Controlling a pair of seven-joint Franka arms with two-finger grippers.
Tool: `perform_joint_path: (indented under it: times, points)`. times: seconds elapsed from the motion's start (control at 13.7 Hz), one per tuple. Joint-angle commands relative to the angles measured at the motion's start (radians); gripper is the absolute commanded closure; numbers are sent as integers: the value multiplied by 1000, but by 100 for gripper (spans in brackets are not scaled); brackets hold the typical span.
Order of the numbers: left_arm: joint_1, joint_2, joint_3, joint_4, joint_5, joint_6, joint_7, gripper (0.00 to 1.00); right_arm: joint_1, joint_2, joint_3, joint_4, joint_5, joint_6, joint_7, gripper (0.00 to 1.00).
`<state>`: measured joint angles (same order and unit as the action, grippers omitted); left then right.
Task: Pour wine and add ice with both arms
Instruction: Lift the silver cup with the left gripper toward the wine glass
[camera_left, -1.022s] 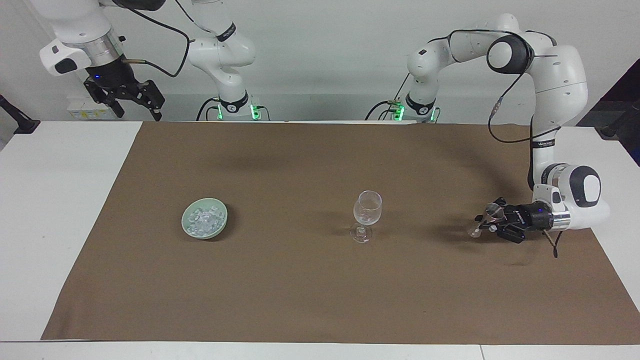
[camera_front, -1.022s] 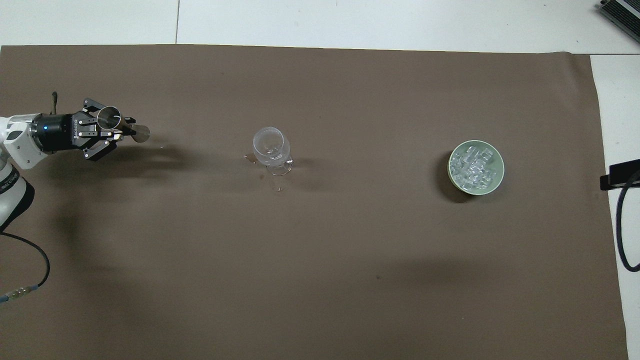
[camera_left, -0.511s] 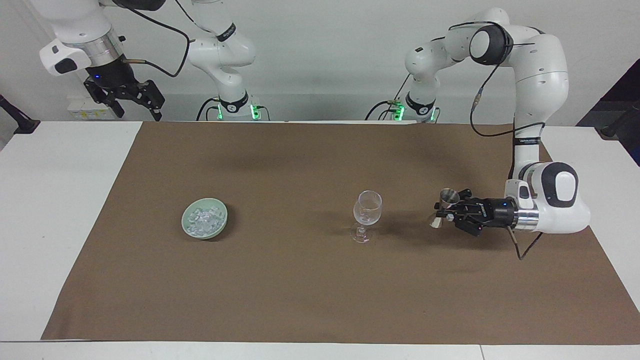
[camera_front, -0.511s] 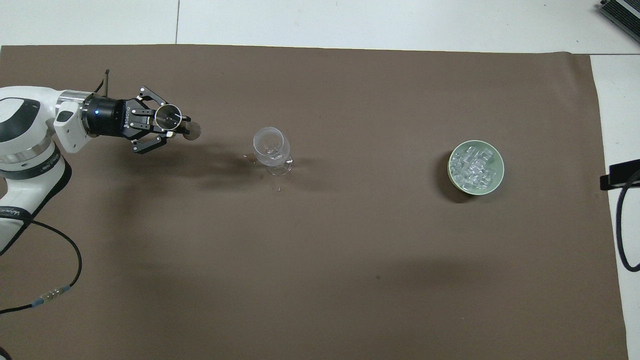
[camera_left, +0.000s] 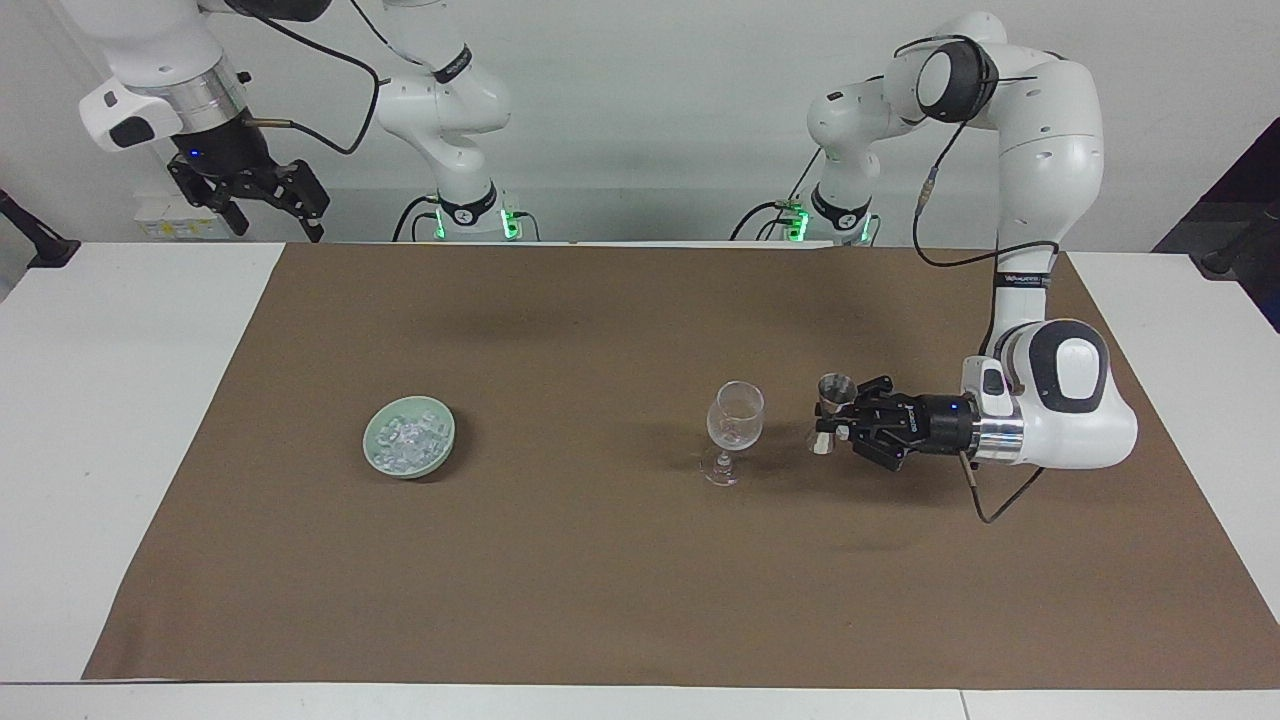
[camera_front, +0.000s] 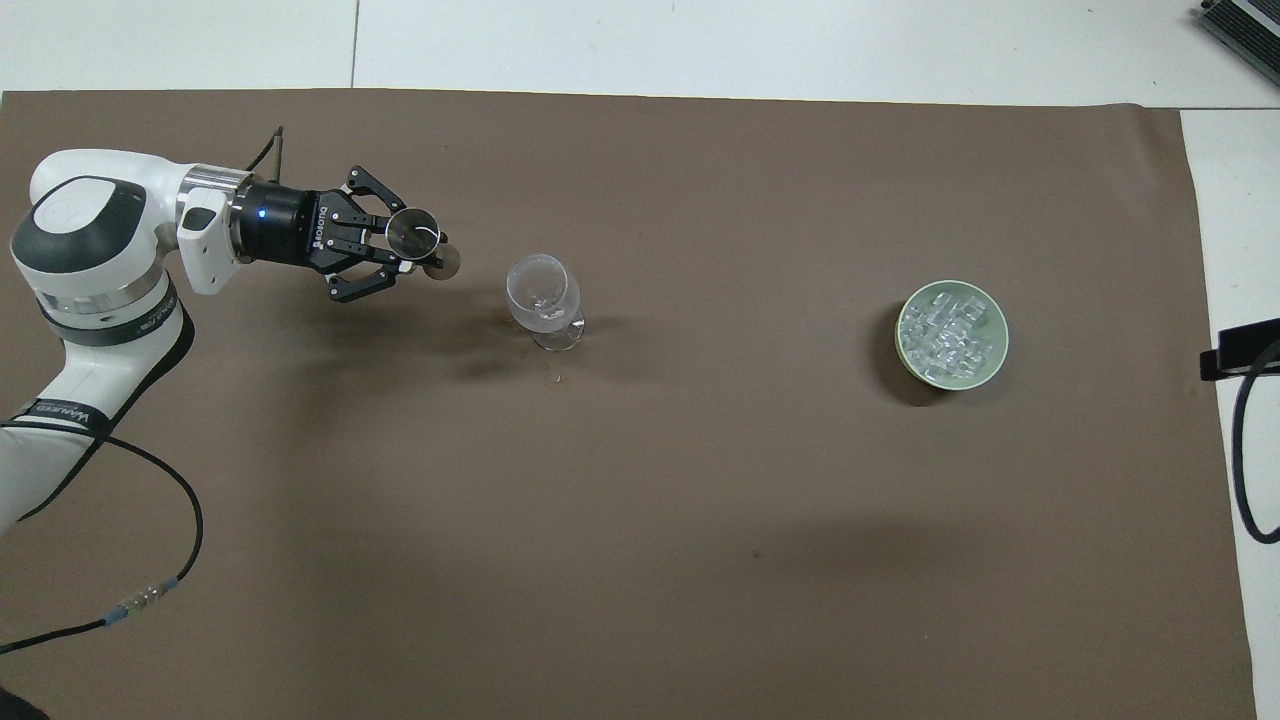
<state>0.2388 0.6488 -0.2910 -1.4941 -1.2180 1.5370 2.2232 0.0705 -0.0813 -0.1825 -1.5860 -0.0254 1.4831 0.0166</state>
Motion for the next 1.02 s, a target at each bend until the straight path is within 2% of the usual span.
perform_joint_path:
  times: [0.0,0.29,0.95]
  points:
    - [-33,-76,33,-44,23,26,-51,100,-12,-3,8,-6,-5,8,-3,0]
    - [-53,-132,52,-48,121,58,-164,100,-9,-3,9,-6,-4,9,-3,0]
    - [-144,-175,107,-54,173,118,-295,100,-37,-5,9,-6,-5,14,-3,0]
